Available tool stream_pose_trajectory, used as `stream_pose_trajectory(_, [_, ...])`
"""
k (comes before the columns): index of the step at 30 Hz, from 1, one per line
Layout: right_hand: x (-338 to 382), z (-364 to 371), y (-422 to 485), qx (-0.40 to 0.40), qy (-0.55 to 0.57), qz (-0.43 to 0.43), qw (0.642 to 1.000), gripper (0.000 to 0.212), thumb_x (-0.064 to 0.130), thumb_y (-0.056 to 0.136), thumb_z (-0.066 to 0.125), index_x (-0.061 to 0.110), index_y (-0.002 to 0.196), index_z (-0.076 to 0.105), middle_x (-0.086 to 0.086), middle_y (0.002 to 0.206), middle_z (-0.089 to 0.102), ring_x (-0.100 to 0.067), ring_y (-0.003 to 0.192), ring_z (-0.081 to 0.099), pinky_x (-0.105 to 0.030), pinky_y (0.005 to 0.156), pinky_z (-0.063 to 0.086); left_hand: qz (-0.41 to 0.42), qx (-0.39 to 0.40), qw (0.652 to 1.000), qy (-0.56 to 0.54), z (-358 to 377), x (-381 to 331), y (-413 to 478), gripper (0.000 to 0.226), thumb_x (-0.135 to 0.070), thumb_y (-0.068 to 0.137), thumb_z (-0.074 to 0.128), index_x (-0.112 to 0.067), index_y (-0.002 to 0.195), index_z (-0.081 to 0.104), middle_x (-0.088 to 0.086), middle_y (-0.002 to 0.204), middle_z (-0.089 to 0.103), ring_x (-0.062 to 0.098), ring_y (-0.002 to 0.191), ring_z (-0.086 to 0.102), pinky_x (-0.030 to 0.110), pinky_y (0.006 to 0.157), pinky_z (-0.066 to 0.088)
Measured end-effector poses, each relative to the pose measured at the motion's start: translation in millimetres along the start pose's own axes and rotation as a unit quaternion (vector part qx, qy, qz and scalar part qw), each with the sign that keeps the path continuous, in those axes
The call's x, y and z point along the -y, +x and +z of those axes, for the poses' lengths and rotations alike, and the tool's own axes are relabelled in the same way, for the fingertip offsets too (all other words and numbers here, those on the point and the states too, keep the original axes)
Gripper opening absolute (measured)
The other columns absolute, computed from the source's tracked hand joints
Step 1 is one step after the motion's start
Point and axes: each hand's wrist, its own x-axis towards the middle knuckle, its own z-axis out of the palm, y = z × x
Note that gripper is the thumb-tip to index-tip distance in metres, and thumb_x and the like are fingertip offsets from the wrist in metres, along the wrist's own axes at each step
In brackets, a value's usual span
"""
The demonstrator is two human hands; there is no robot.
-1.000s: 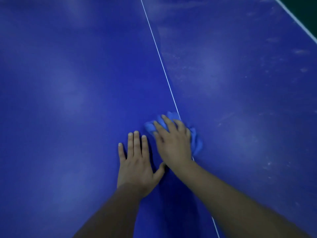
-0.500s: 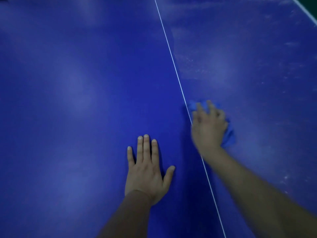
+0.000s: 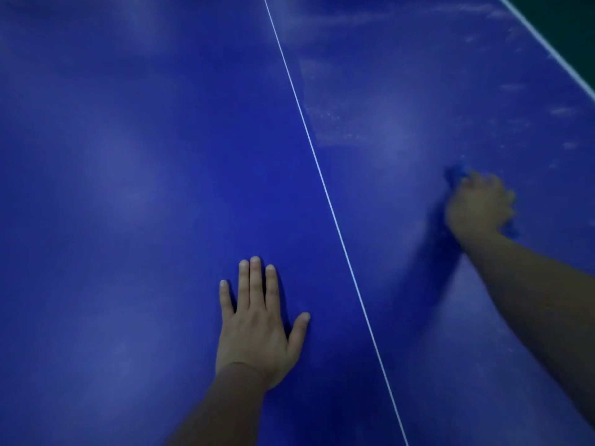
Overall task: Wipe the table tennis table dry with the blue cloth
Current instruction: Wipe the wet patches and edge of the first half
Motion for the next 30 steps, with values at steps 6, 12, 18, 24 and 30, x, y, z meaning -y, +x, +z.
stream_pose_trajectory(6, [-6,-19,-78,-0.079,0.102,-0.099,0.987,0.043,0.027,0.103,0.033,0.012,0.131,0.062,-0.022,0.143,0.051,-0.047,0.115,0.052,-0.051,0.1,0.041,-0.002,0.002,1.0,0.006,-1,1,0,0.09,-0.07,0.097,0.014,-0.004,0.157,0.019,0.017,0.166,0.011,0.031,0.155,0.0,0.061,0.121,0.01])
stream_pose_trajectory(12, [100,-1,-263,0.021,0.065,-0.376,0.924,0.04,0.037,0.095,0.048,0.03,0.132,0.062,0.0,0.144,0.055,-0.031,0.118,0.054,-0.047,0.086,0.049,-0.003,-0.006,1.0,0.01,0,0,2,0.093,-0.07,0.094,0.008,-0.003,0.157,0.021,0.017,0.166,0.01,0.03,0.155,-0.001,0.061,0.121,0.009])
stream_pose_trajectory(18, [-15,0,-118,-0.023,-0.048,-0.201,0.978,0.036,0.028,0.096,0.04,0.019,0.124,0.062,-0.012,0.127,0.06,-0.042,0.103,0.058,-0.051,0.079,0.052,-0.003,-0.007,1.0,0.01,1,-1,1,0.094,-0.073,0.093,0.007,-0.006,0.159,0.016,0.016,0.167,0.007,0.029,0.155,-0.005,0.059,0.122,0.003])
stream_pose_trajectory(24, [-120,-56,-40,-0.023,0.004,0.072,0.997,0.044,0.032,0.109,0.033,0.008,0.138,0.055,-0.021,0.147,0.043,-0.049,0.126,0.042,-0.057,0.103,0.035,-0.007,-0.002,1.0,-0.003,0,-2,0,0.094,-0.074,0.093,0.005,-0.008,0.16,0.01,0.015,0.167,0.001,0.027,0.154,-0.011,0.057,0.122,-0.001])
stream_pose_trajectory(30, [15,-11,-106,0.027,0.058,-0.202,0.977,0.04,0.031,0.103,0.042,0.025,0.139,0.057,-0.008,0.149,0.048,-0.039,0.128,0.046,-0.051,0.103,0.039,-0.016,0.012,1.0,-0.003,-5,-4,-1,0.096,-0.075,0.09,-0.003,-0.01,0.16,-0.003,0.012,0.167,-0.012,0.025,0.151,-0.023,0.056,0.123,-0.004])
